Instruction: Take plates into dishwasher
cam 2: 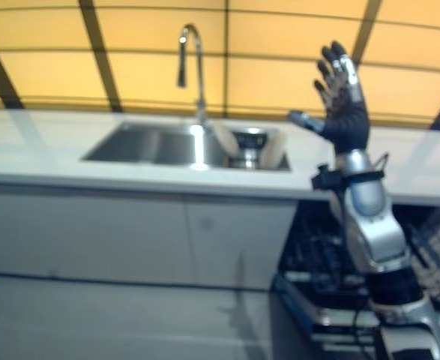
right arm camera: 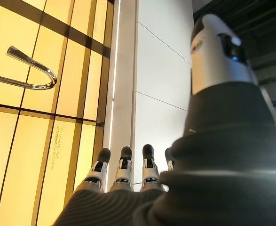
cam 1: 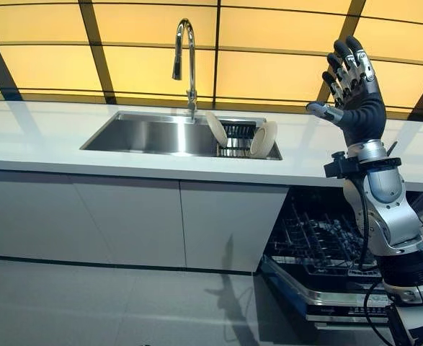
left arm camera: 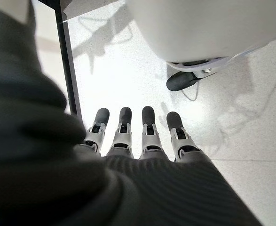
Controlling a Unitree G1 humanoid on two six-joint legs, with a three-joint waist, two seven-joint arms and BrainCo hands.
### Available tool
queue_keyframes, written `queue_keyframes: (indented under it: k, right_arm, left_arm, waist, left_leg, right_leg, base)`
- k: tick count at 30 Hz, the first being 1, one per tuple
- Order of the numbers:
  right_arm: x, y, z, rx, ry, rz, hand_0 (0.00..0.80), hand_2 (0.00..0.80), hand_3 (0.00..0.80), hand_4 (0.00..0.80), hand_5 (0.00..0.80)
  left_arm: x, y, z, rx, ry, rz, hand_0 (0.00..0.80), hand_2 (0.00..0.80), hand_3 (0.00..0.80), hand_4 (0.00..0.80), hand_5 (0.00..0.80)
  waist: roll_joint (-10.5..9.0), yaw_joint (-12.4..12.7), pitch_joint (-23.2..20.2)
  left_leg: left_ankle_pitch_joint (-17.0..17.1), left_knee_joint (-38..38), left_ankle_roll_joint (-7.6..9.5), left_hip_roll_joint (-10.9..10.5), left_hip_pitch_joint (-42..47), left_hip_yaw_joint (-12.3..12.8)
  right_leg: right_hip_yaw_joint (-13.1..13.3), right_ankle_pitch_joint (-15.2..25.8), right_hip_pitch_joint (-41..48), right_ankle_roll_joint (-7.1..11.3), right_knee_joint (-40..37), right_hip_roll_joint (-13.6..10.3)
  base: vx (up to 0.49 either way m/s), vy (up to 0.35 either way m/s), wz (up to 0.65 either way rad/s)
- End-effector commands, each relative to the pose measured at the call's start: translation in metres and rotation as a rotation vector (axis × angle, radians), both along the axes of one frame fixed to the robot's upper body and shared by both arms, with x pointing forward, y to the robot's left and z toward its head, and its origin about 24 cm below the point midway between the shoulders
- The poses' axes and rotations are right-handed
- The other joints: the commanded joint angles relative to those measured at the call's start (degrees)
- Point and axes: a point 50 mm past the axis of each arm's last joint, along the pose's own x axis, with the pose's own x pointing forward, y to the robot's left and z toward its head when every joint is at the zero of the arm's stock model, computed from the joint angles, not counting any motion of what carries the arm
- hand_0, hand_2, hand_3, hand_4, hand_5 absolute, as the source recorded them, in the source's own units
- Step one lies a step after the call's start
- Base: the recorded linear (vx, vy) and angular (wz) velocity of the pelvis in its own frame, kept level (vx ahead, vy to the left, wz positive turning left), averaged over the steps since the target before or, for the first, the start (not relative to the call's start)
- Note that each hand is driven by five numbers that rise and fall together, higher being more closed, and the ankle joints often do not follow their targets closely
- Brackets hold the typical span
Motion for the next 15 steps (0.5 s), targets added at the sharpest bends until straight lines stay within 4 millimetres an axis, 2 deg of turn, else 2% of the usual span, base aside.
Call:
queue_keyframes:
  k: [1,2,4,5,6,7,9,10,12,13,14,15]
  right_arm:
    - [-0.005,-0.003,0.031,-0.002,-0.13,0.005,0.0,0.0,0.0,0.0,0.0]
    - [-0.005,-0.003,0.032,0.001,-0.137,0.003,0.0,0.0,0.0,0.0,0.0]
    - [-0.004,0.0,0.033,-0.005,-0.149,0.007,0.0,0.0,0.0,0.0,0.0]
    - [-0.004,0.001,0.033,-0.005,-0.153,0.01,0.0,0.0,0.0,0.0,0.0]
    - [-0.003,0.002,0.033,-0.002,-0.154,0.013,0.0,0.0,0.0,0.0,0.0]
    - [-0.002,0.003,0.032,-0.001,-0.153,0.015,0.0,0.0,0.0,0.0,0.0]
    - [-0.001,0.006,0.031,-0.003,-0.151,0.015,0.0,0.0,0.0,0.0,0.0]
    - [0.0,0.01,0.03,-0.009,-0.147,0.012,0.0,0.0,0.0,0.0,0.0]
    - [0.001,0.011,0.031,-0.011,-0.14,0.01,0.0,0.0,0.0,0.0,0.0]
    - [0.001,0.011,0.031,-0.009,-0.136,0.011,0.0,0.0,0.0,0.0,0.0]
    - [0.002,0.01,0.029,-0.009,-0.131,0.013,0.0,0.0,0.0,0.0,0.0]
    - [0.002,0.01,0.026,-0.008,-0.126,0.024,0.0,0.0,0.0,0.0,0.0]
  left_arm:
    - [0.033,0.007,0.008,0.059,-0.085,-0.058,0.0,0.0,0.0,0.0,0.0]
    - [0.035,0.006,0.008,0.064,-0.098,-0.058,0.0,0.0,0.0,0.0,0.0]
    - [0.038,0.006,0.009,0.069,-0.123,-0.044,0.0,0.0,0.0,0.0,0.0]
    - [0.039,0.006,0.009,0.065,-0.128,-0.035,0.0,0.0,0.0,0.0,0.0]
    - [0.038,0.006,0.009,0.059,-0.123,-0.034,0.0,0.0,0.0,0.0,0.0]
    - [0.037,0.006,0.009,0.057,-0.117,-0.036,0.0,0.0,0.0,0.0,0.0]
    - [0.034,0.005,0.008,0.051,-0.102,-0.038,0.0,0.0,0.0,0.0,0.0]
    - [0.031,0.004,0.007,0.053,-0.089,-0.039,0.0,0.0,0.0,0.0,0.0]
    - [0.027,0.005,0.006,0.054,-0.079,-0.026,0.0,0.0,0.0,0.0,0.0]
    - [0.025,0.005,0.006,0.054,-0.074,-0.02,0.0,0.0,0.0,0.0,0.0]
    - [0.019,0.006,0.005,0.053,-0.068,-0.011,0.0,0.0,0.0,0.0,0.0]
    - [0.013,0.007,0.004,0.052,-0.058,0.006,0.0,0.0,0.0,0.0,0.0]
  waist:
    - [-2.05,1.35,4.77]
    - [-2.33,1.69,5.66]
    - [-2.18,2.26,6.94]
    - [-1.74,2.55,7.5]
    - [-1.36,2.8,7.93]
    - [-1.3,2.84,8.2]
    - [-1.49,2.84,8.85]
    - [-1.8,2.82,8.99]
    - [-1.73,2.35,8.68]
    - [-1.73,2.09,8.5]
    - [-1.54,1.91,8.49]
    - [-1.45,1.28,8.25]
  left_leg:
    - [-13.44,12.37,1.91,-1.92,-0.62,4.95]
    - [-14.08,19.85,1.38,-1.08,-3.69,4.65]
    - [-13.1,33.24,0.15,0.71,-9.08,3.91]
    - [-12.93,37.65,0.17,0.85,-11.06,2.84]
    - [-12.58,39.51,0.22,0.72,-12.65,1.32]
    - [-12.25,38.88,0.11,1.05,-13.21,1.08]
    - [-11.13,33.51,-0.07,1.35,-13.06,1.1]
    - [-9.75,26.02,0.14,1.38,-11.66,1.2]
    - [-3.79,9.19,-1.1,1.3,-8.93,-0.11]
    - [-0.98,3.89,-1.52,1.85,-8.09,-0.93]
    - [2.21,-0.18,-2.36,3.03,-7.99,-2.12]
    - [2.91,-0.18,-3.02,4.41,-10.17,-2.85]
  right_leg:
    - [-0.55,-11.66,4.21,-1.41,3.13,2.19]
    - [-0.45,-12.08,4.32,-2.36,3.77,2.35]
    - [-0.31,-12.77,4.48,-4.01,4.67,3.17]
    - [-0.11,-13.32,4.18,-4.57,5.97,3.57]
    - [0.17,-13.69,3.76,-4.79,7.41,3.79]
    - [0.27,-13.9,3.61,-4.84,8.18,3.78]
    - [0.45,-14.61,3.5,-4.74,9.78,3.19]
    - [-0.02,-15.25,4.18,-4.53,10.02,2.23]
    - [-1.1,-15.92,5.73,-4.38,9.6,1.82]
    - [-1.28,-16.18,6.65,-4.37,9.28,1.85]
    - [-1.42,-16.96,7.81,-4.35,9.19,2.11]
    - [-1.75,-18.4,8.78,-4.27,9.6,2.16]
  base:
    - [-0.004,-0.174,0.05]
    - [0.003,-0.19,0.1]
    - [0.032,-0.201,0.22]
    - [0.07,-0.117,0.29]
    - [0.083,-0.076,0.28]
    - [0.117,-0.053,0.14]
    - [0.174,-0.021,0.0]
    - [0.272,0.028,-0.01]
    - [0.364,0.053,0.04]
    - [0.431,0.083,0.17]
    - [0.499,0.117,0.39]
    - [0.517,0.153,0.55]
